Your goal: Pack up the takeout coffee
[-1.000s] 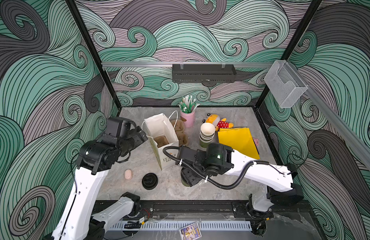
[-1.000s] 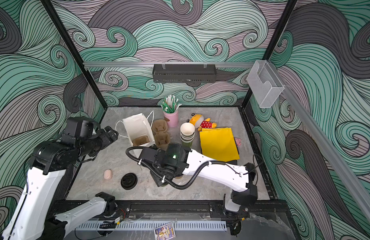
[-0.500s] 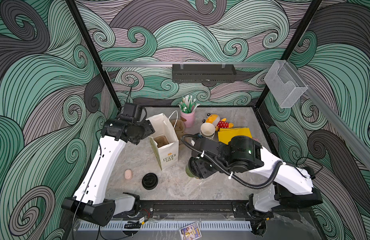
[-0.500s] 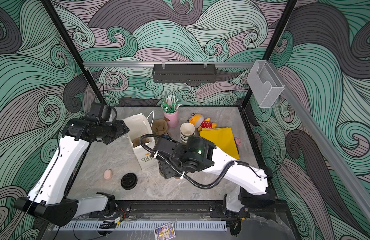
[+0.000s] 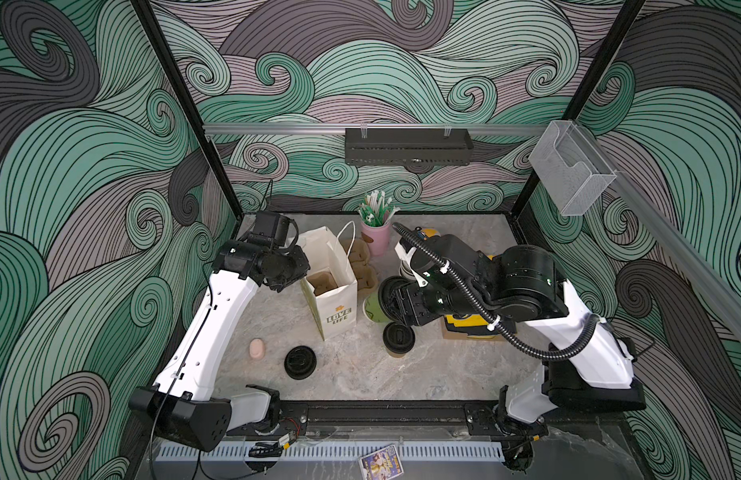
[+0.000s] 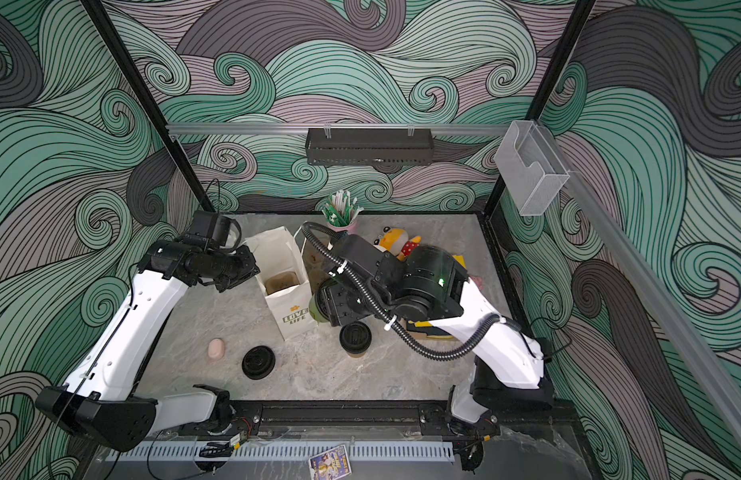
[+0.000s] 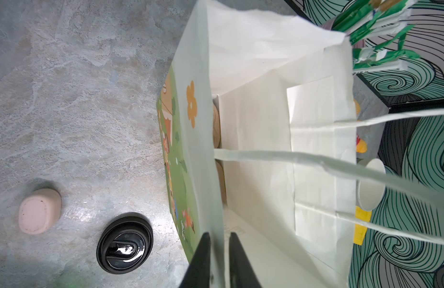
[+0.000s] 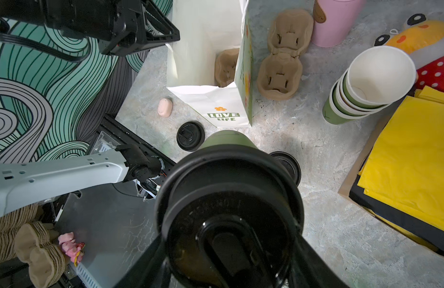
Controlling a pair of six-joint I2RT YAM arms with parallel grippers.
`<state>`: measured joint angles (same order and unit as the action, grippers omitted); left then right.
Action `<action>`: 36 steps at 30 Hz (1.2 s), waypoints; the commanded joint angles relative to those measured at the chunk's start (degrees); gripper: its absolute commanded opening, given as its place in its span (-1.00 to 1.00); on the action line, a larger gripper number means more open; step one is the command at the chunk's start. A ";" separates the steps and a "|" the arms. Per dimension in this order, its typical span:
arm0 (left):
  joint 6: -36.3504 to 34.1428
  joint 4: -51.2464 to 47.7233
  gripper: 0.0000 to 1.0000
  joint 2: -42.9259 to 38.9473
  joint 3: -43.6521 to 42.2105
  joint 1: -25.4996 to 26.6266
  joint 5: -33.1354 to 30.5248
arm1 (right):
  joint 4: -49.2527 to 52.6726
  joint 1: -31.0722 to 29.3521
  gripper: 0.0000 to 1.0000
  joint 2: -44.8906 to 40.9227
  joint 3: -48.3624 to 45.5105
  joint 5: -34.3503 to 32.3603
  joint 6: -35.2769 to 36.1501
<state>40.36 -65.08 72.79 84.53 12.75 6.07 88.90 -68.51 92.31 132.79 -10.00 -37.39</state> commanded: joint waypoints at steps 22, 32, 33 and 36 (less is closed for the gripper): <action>25.82 9.27 -1.00 -12.70 -9.90 14.58 -0.46 | 1.33 7.70 0.15 5.69 14.12 8.29 2.23; 31.60 10.26 -1.00 -15.31 -12.01 22.34 -5.36 | 1.30 7.71 0.13 7.78 16.25 8.82 1.76; 32.04 10.24 -1.00 -15.67 -12.32 22.92 -5.89 | 1.33 7.69 0.13 8.10 16.03 8.24 1.55; 33.35 10.30 -0.84 -17.11 -13.78 23.85 -6.77 | 1.27 7.69 0.12 9.32 14.48 7.41 0.44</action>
<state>71.40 -55.61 57.43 71.33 35.81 1.69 89.49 -61.04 100.03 148.29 -1.23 -35.66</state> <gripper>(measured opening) 0.061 0.639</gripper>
